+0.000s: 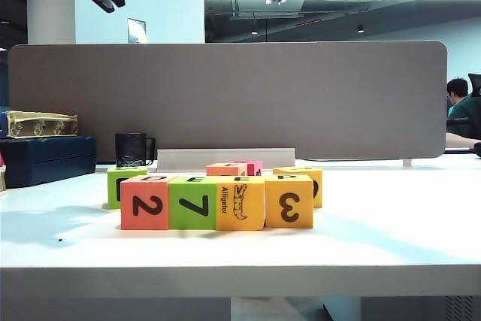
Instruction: Select the appropriate blocks from the scattered letter blocks on the table and arrange them in a row to spell out "DEEP".
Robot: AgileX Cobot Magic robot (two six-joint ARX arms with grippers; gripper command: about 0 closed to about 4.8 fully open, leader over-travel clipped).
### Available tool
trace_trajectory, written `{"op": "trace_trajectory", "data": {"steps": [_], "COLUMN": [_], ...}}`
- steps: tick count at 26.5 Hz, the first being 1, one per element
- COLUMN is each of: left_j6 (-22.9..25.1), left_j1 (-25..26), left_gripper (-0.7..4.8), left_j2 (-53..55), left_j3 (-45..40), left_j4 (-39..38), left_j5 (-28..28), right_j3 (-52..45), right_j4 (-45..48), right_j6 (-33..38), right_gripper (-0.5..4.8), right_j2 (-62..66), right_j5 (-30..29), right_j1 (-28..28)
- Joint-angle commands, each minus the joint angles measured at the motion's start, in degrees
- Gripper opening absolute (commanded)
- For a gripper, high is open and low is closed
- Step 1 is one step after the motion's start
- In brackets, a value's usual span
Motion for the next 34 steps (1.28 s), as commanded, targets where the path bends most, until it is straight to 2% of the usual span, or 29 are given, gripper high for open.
{"op": "trace_trajectory", "data": {"steps": [1,34], "left_j6": [0.37,0.39], "left_j1": [0.13,0.13], "left_gripper": [0.80,0.80], "left_j2": [0.00,0.00], "left_j3": [0.11,0.11], "left_j4": [-2.16,-1.57], "left_j5": [0.02,-0.17], "right_j3": [0.17,0.15], "right_j4": [0.07,1.88], "right_j6": [0.22,-0.22], "right_gripper": [0.00,0.00], "right_j2": [-0.04,0.04], "right_j5": [-1.88,-1.07], "right_j1": [-0.09,-0.20]}}
